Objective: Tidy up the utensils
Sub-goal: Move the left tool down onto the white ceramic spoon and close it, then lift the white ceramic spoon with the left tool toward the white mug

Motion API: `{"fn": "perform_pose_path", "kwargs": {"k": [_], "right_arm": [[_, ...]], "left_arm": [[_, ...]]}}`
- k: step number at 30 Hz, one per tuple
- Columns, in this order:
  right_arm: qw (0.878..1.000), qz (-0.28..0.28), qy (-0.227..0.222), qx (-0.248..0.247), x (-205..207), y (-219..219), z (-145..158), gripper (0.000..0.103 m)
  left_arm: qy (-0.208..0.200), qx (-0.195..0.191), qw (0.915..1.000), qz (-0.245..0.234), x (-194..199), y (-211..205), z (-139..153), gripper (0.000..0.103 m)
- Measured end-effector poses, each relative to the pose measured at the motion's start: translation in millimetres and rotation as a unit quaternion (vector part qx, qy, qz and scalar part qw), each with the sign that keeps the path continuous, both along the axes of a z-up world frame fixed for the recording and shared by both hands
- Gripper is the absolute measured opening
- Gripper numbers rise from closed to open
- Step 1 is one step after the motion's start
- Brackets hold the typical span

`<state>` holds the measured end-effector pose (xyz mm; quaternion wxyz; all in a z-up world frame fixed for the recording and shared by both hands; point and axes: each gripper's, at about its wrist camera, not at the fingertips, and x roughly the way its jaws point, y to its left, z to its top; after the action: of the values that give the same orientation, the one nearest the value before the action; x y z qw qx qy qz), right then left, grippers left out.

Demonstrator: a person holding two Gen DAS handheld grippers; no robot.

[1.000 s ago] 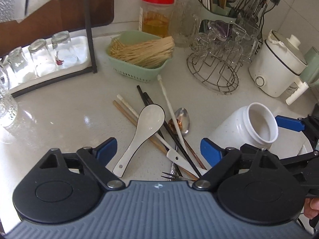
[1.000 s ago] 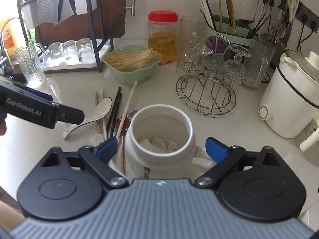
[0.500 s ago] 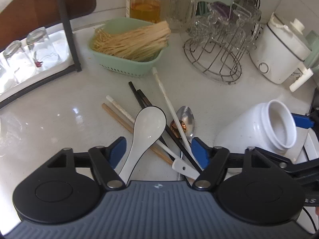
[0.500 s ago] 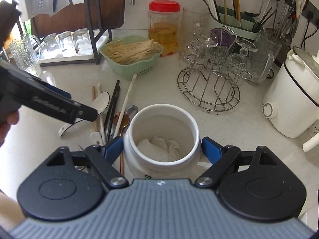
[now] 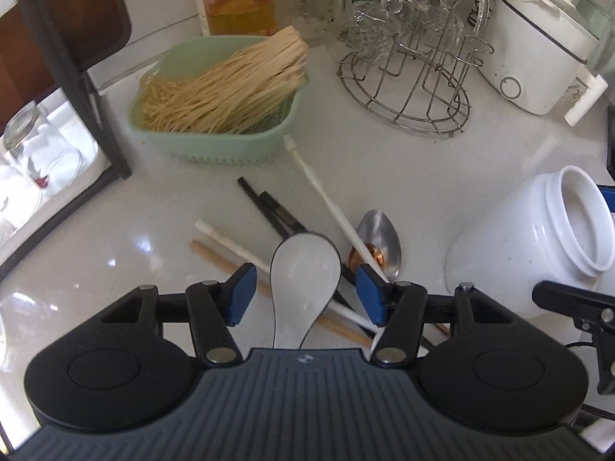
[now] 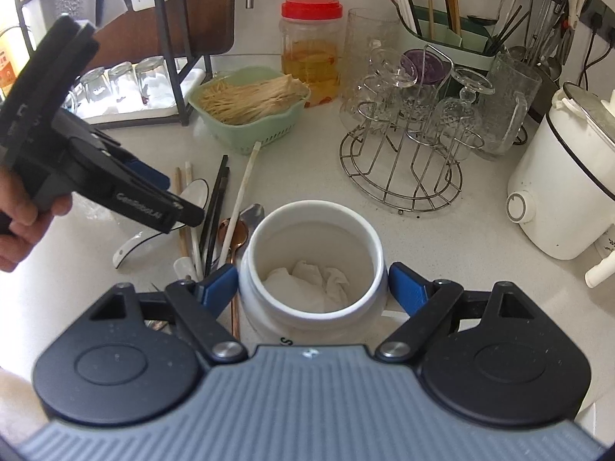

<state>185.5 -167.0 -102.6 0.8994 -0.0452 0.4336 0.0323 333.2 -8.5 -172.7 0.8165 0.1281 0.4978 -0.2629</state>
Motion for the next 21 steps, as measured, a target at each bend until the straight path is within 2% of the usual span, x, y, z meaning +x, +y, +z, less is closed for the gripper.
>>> {"fn": "perform_pose_path", "kwargs": {"k": [2,11,14,21], "right_arm": [[1.0,0.001,0.0,0.0,1,0,0,0.088],[1.0,0.008,0.005,0.0,7,-2,-1,0.088],[1.0,0.009,0.006,-0.001,11,-2,-1,0.088],[1.0,0.007,0.014,-0.003,14,-1,0,0.088]], "left_arm": [[-0.01,-0.001,0.9999,0.01,2,-2,0,0.057],[0.021,-0.004,0.9997,0.015,15,-4,-10,0.055],[0.031,-0.005,0.9994,0.014,17,-3,-14,0.05],[0.036,-0.01,0.999,0.024,18,1,-14,0.049]]}}
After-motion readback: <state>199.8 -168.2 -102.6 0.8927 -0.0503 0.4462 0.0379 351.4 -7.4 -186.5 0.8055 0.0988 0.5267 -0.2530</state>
